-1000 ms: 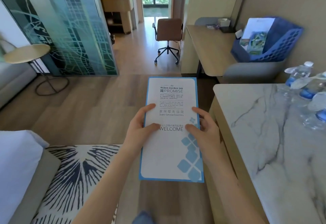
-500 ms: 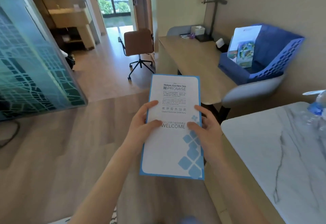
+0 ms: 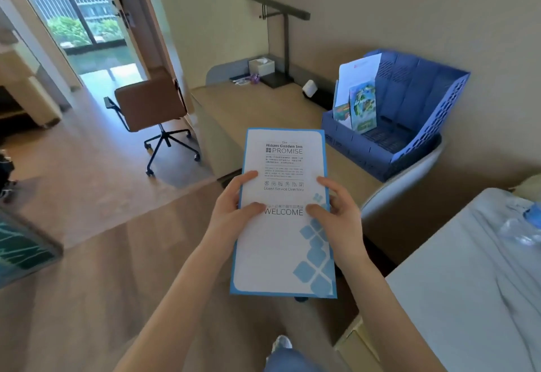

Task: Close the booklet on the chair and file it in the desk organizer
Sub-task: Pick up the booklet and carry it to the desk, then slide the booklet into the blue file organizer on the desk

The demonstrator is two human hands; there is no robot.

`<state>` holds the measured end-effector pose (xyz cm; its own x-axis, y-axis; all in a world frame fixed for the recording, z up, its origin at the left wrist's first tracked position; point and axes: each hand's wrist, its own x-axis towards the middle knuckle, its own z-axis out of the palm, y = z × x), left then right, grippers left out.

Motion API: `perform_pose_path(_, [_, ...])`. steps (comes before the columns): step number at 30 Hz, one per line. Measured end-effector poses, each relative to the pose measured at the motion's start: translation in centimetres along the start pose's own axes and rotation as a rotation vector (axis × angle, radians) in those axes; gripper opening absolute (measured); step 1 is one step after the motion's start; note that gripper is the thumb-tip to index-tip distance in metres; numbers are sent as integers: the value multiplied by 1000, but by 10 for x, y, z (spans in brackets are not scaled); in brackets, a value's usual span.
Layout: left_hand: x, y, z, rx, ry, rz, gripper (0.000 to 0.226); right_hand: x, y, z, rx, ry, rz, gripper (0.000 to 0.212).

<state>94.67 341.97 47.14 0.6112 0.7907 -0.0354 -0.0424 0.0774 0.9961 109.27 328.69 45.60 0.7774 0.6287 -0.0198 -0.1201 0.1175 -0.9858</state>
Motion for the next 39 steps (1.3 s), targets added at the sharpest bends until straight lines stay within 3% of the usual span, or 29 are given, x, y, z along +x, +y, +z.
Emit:
perform_pose_path(6, [146,30,7,48,-116,20,58,119,-19,25,9,89,-50,49])
perform_pose_path(12, [247,13,32,75,-236,-10,59,195,-10,21,-35,220,-25,49])
perform_pose_path(20, [365,-21,88,64,-526,-97,61,267,21,4,-110,534,9,52])
perform_pose_path(27, [473,-4,128,116,-804,-46,60,339,10,18,-122,783,-73,52])
perform_pose_path(34, [527,10,175,94,-1004,-4,63,368,-12,17,-205,965,-132,48])
perform_pose_path(39, [531,-14,194,108,-1040,-59,62,370,-2,5,-238,1019,-77,51])
